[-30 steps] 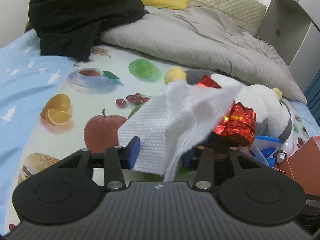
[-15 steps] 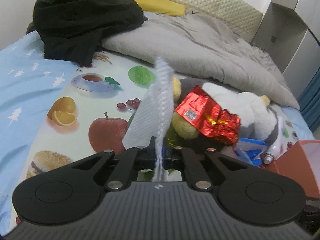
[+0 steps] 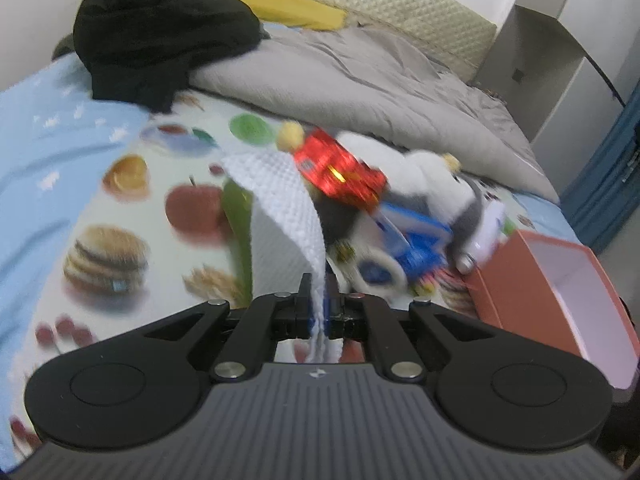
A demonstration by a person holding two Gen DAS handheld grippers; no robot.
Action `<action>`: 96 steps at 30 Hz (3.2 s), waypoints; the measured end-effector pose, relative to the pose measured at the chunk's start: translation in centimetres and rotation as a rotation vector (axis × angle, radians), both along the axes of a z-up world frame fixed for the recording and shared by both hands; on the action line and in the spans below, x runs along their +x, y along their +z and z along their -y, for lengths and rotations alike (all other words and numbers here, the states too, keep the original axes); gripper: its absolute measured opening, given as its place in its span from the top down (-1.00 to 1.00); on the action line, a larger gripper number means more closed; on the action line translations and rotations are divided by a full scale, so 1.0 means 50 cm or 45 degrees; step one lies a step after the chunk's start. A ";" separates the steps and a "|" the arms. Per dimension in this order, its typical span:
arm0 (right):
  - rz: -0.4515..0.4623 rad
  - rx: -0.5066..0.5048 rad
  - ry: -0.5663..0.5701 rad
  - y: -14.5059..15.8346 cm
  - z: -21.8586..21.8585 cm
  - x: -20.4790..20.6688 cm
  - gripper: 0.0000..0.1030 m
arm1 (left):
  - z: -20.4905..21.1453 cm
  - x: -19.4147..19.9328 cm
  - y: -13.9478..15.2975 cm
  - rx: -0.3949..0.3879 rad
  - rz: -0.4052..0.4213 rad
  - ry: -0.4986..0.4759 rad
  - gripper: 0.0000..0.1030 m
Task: Organize soft objects
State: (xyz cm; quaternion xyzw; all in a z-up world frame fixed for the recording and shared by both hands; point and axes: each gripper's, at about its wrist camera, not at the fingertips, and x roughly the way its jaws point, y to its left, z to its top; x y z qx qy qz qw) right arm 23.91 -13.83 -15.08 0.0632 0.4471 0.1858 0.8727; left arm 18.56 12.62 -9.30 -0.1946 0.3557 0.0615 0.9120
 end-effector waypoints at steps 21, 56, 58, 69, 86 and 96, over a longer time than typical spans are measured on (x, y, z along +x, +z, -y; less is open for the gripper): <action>-0.109 0.002 0.037 -0.028 0.077 -0.149 0.80 | 0.211 -0.102 -0.121 -0.042 -0.231 -0.254 0.90; 0.040 -0.288 0.314 -0.059 0.019 -0.126 0.38 | 0.187 -0.100 -0.126 -0.050 -0.276 -0.209 0.90; 0.049 -0.273 0.281 -0.051 0.023 -0.134 0.39 | 0.186 -0.103 -0.121 -0.055 -0.273 -0.207 0.90; 0.131 -0.187 0.130 0.032 0.044 -0.175 0.38 | 0.202 -0.113 -0.077 -0.039 -0.255 -0.252 0.90; 0.282 -0.035 -0.078 0.202 0.141 -0.223 0.38 | 0.269 -0.113 0.085 -0.034 -0.089 -0.389 0.90; 0.337 -0.034 -0.201 0.243 0.224 -0.263 0.38 | 0.347 -0.108 0.119 -0.015 -0.049 -0.509 0.90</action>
